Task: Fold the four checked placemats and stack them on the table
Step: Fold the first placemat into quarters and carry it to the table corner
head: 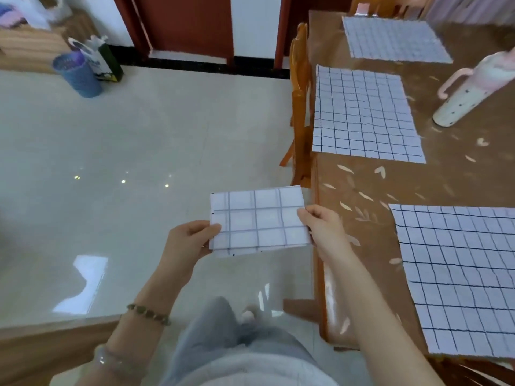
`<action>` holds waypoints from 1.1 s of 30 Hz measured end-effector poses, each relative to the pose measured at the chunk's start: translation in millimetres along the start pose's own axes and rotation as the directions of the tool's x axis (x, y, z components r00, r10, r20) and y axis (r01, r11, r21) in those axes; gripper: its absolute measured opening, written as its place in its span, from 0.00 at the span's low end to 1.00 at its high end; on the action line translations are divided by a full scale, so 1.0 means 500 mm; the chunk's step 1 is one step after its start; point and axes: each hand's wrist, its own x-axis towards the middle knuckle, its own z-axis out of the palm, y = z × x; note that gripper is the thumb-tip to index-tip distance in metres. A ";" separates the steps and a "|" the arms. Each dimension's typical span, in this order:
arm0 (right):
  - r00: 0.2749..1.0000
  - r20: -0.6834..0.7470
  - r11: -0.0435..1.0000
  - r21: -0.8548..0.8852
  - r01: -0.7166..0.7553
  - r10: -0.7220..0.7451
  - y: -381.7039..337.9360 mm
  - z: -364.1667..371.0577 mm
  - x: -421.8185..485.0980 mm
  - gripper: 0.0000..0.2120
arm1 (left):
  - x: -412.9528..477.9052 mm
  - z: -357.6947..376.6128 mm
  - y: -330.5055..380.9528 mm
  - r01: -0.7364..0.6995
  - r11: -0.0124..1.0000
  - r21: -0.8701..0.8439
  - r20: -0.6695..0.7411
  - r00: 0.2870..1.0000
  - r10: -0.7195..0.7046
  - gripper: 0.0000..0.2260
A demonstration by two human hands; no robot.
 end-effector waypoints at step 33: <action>0.697 -0.664 0.961 0.223 -0.161 0.271 0.005 -0.275 0.363 0.05 | 0.546 0.481 0.178 -0.041 0.827 0.561 0.600 0.708 -0.372 0.07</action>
